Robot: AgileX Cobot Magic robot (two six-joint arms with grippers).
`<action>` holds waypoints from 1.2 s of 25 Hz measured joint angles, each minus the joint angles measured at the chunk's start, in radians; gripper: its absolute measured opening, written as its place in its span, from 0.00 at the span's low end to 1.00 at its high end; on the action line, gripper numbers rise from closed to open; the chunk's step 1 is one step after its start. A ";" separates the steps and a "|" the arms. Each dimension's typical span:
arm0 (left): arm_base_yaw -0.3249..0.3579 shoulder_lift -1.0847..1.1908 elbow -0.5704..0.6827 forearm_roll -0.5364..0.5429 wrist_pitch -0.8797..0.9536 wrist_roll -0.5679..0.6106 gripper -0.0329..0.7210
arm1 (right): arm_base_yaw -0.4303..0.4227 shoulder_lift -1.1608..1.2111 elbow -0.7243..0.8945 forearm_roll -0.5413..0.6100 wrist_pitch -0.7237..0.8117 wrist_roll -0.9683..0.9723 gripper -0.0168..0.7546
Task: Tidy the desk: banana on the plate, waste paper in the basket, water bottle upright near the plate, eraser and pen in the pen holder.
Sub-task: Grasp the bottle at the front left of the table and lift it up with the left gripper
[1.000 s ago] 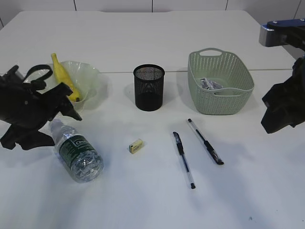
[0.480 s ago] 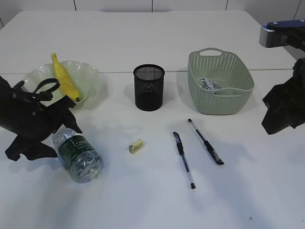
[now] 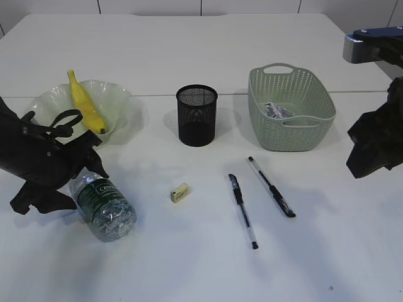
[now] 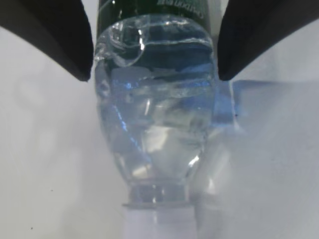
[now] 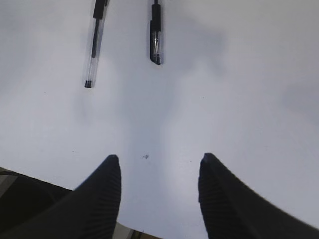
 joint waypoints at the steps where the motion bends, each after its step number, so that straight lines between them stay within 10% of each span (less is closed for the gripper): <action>1: 0.000 0.001 0.000 0.000 -0.004 0.000 0.77 | 0.000 0.000 0.000 0.000 0.000 0.000 0.51; 16: 0.000 0.015 -0.003 0.000 -0.004 0.000 0.51 | 0.000 0.000 0.000 0.000 0.002 0.000 0.51; 30: 0.000 0.015 -0.003 0.000 -0.012 0.000 0.50 | 0.000 0.000 0.000 0.000 0.002 0.000 0.51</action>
